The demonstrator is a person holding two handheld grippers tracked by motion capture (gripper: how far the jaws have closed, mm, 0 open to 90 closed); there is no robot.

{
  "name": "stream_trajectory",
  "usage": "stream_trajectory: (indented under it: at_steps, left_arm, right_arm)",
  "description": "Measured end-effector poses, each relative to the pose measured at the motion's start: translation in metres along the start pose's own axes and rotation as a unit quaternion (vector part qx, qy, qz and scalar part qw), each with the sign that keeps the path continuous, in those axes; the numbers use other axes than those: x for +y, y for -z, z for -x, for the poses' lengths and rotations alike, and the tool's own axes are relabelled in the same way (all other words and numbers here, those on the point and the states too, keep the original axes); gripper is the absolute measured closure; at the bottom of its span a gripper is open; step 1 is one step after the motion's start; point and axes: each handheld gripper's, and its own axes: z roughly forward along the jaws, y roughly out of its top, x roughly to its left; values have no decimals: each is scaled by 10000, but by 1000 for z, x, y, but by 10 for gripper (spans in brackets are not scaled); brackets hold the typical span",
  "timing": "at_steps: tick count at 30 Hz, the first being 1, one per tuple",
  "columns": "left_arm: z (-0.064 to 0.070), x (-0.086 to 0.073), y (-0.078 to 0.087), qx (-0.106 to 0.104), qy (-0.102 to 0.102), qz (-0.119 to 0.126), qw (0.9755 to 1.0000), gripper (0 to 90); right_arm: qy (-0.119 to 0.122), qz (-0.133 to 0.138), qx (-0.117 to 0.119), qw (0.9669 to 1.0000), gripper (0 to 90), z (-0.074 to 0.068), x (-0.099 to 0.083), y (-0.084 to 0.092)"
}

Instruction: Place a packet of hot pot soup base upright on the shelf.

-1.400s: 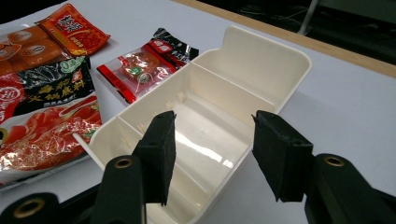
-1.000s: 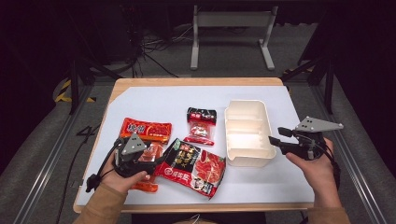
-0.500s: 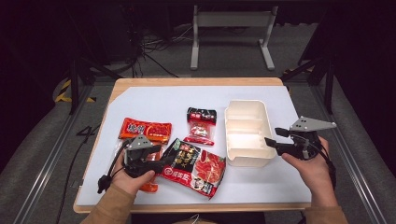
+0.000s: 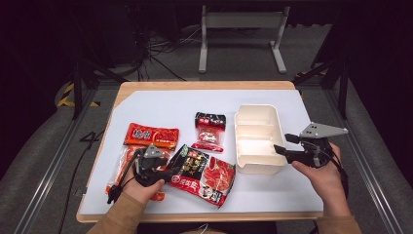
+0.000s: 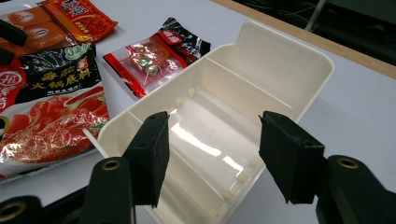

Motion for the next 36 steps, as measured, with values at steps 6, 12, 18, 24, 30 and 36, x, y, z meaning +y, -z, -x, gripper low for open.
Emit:
stream_trajectory:
  at_steps: [6,12,18,24,30,36]
  left_arm:
    - [-1,-3,-9,-42,24,-275,9996,445]
    - [-2,-5,-14,-101,32,-370,9993,474]
    - [-3,-5,-17,-273,64,-390,9988,544]
    - [-1,-6,-19,-461,98,-349,9983,644]
    - [-3,-6,-21,-560,213,-398,9974,728]
    - [-10,-6,-19,-759,489,-325,9954,822]
  right_arm:
    - [-17,-26,14,10000,421,0,-1,-1]
    - [72,-20,60,10000,414,-2,0,-4]
    - [74,-65,72,9999,410,-2,0,-5]
    - [68,-71,76,9999,400,-2,0,-6]
    - [61,-102,103,9999,394,-3,0,-8]
    - [-283,-215,382,9986,423,1,-1,-11]
